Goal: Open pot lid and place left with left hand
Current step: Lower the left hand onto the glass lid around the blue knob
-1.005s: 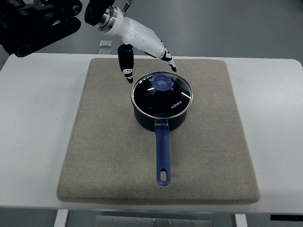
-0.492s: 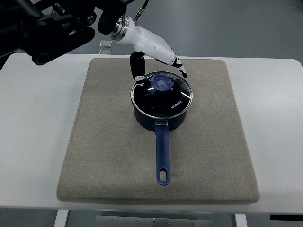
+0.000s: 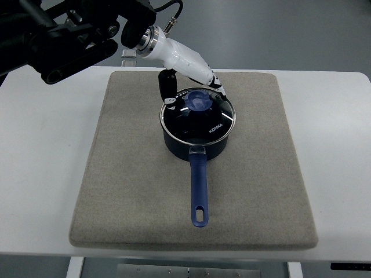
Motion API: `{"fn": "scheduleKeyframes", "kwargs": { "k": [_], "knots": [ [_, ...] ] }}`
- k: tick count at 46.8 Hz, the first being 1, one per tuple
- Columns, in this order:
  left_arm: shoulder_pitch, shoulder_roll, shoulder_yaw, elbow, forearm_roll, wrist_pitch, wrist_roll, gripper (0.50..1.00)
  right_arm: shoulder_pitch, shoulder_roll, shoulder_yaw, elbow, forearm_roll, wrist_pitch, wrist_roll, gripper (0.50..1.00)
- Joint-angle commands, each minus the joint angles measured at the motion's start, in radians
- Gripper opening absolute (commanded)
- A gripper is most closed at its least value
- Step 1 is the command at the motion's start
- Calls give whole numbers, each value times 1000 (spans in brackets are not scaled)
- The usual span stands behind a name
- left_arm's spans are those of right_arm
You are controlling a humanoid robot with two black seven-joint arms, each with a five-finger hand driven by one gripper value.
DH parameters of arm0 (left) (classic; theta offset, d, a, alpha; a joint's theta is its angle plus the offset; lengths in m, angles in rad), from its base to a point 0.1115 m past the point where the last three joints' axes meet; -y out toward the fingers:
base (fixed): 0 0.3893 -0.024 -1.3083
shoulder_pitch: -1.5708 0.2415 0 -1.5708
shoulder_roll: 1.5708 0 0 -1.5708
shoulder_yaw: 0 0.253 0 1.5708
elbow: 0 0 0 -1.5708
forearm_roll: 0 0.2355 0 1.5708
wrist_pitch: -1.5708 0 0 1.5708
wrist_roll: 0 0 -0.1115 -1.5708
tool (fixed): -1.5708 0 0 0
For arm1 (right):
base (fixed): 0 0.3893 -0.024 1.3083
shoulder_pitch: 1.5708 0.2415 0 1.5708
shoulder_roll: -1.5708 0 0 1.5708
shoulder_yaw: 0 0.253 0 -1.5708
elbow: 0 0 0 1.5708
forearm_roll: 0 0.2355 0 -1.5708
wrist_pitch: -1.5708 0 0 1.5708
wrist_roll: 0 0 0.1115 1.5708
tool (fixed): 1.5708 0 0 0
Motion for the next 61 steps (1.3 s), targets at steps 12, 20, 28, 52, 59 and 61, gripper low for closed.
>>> {"fn": "scheduleKeyframes", "kwargs": {
  "k": [12, 20, 28, 52, 59, 61],
  "knots": [
    [21, 2, 2, 2, 4, 0, 0, 988, 0, 0, 0, 0, 0, 0, 0, 917],
    [33, 2, 3, 12, 7, 3, 0, 988, 0, 0, 0, 0, 0, 0, 0, 917],
    [39, 2, 2, 17, 7, 14, 0, 990, 0, 0, 0, 0, 0, 0, 0, 917],
    [54, 2, 3, 17, 6, 15, 0, 990, 0, 0, 0, 0, 0, 0, 0, 917],
    [54, -1, 6, 20, 12, 23, 0, 990, 0, 0, 0, 0, 1, 0, 0, 917],
    [54, -3, 8, 25, 12, 35, 0, 990, 0, 0, 0, 0, 0, 0, 0, 917]
  ]
}}
